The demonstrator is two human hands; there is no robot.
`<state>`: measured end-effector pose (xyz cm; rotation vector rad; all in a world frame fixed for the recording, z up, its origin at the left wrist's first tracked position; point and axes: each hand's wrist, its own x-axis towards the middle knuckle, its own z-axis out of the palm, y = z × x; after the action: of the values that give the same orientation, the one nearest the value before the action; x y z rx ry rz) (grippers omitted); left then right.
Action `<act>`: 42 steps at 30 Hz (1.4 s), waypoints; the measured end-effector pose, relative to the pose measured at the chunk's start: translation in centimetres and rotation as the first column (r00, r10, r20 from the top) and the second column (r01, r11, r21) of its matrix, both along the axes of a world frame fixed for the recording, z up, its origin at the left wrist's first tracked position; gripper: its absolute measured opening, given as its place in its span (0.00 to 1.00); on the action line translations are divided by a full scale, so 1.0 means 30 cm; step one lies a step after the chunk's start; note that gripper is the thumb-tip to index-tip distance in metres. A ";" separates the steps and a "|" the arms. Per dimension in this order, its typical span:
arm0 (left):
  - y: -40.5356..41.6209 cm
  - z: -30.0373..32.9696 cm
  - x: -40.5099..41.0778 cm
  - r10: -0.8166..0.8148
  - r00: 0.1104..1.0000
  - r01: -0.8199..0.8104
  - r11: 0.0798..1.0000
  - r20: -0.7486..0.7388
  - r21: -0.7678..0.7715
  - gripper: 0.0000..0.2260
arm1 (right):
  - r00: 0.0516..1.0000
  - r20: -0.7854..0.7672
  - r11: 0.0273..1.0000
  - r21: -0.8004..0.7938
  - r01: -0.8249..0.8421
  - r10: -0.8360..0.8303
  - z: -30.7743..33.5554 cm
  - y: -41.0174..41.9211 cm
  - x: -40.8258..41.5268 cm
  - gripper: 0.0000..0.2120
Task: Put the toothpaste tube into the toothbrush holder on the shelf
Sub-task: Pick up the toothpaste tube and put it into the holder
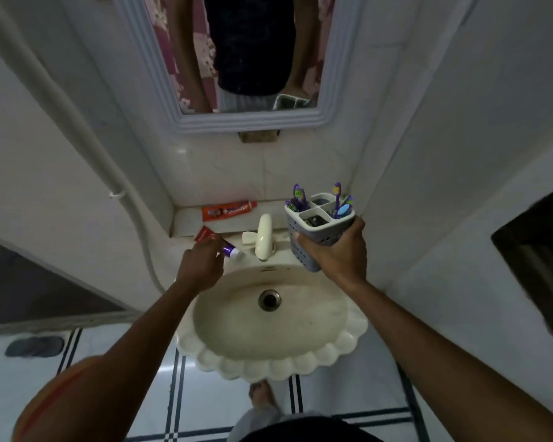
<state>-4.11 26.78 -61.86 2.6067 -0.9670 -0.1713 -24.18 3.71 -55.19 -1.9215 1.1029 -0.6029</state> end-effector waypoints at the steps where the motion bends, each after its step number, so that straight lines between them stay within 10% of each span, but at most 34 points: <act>1: -0.006 -0.022 0.036 -0.032 0.999 0.032 0.999 0.015 0.040 0.11 | 0.998 -0.059 1.000 -0.001 0.015 -0.015 -0.028 0.001 0.013 0.57; 13: -0.086 -0.171 0.238 -0.425 0.865 0.206 0.785 0.266 0.585 0.25 | 0.989 0.040 0.973 0.187 0.135 -0.145 -0.257 -0.038 0.155 0.53; 18: -0.048 -0.163 0.192 -0.208 0.945 0.084 0.900 0.253 0.427 0.22 | 0.990 0.080 0.972 0.212 0.098 -0.118 -0.351 -0.015 0.175 0.56; 22: -0.045 -0.007 0.112 0.178 0.979 -0.182 0.983 -0.102 -0.030 0.16 | 0.999 0.032 0.959 0.281 0.019 -0.029 -0.404 0.008 0.127 0.67; 27: -0.213 0.328 -0.011 0.063 0.968 -0.150 0.921 -0.243 -0.358 0.17 | 0.998 0.052 0.950 0.309 -0.036 0.021 -0.407 -0.022 0.081 0.68; 37: -0.663 0.455 -0.112 -0.328 0.910 0.262 0.929 0.253 0.261 0.12 | 0.996 0.057 0.943 0.321 -0.083 0.068 -0.354 -0.062 0.048 0.65; 42: -0.693 0.405 -0.095 -0.285 0.951 0.284 0.958 0.120 0.021 0.14 | 0.996 0.050 0.936 0.339 -0.091 0.079 -0.342 -0.070 0.044 0.62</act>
<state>-6.96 5.98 -49.72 2.4927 -1.3863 -0.0861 -22.85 1.60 -65.44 -1.6408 1.0211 -0.3675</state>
